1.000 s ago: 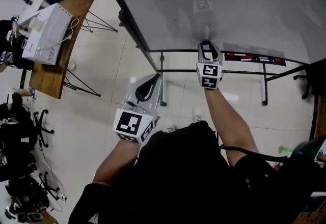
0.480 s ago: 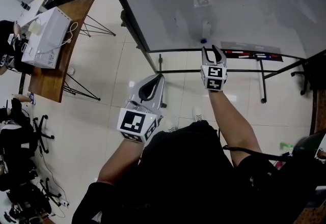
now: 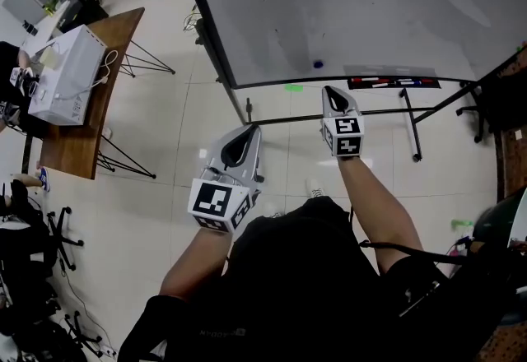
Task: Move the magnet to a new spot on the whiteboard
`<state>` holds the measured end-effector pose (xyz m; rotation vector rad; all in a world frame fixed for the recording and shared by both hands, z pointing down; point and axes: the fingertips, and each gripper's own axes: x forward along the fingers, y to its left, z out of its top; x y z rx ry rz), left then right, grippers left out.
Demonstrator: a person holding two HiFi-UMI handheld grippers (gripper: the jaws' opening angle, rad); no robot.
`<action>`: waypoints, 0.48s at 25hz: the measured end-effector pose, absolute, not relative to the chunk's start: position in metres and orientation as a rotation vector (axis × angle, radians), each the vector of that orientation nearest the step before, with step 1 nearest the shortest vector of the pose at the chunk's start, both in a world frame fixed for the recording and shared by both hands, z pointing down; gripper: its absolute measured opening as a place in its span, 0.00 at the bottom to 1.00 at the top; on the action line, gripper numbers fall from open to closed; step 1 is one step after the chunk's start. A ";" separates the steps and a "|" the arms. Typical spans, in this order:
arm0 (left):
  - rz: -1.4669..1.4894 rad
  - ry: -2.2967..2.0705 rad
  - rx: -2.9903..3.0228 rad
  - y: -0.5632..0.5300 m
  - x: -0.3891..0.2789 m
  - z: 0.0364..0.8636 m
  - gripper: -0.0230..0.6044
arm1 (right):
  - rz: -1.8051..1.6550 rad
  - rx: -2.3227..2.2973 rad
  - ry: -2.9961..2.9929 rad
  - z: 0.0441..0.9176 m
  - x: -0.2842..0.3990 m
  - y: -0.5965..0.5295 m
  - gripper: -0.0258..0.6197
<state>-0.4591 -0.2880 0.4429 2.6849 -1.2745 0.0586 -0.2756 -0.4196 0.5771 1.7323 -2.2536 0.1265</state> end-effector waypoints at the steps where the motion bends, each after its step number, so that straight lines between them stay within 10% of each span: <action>1: 0.064 -1.268 2.684 -0.286 -0.459 0.445 0.06 | 0.139 1.716 -2.265 0.575 -0.279 -0.412 0.05; 12: 0.050 -1.177 2.697 -0.281 -0.447 0.451 0.06 | 0.530 1.547 -2.556 0.510 -0.298 -0.324 0.05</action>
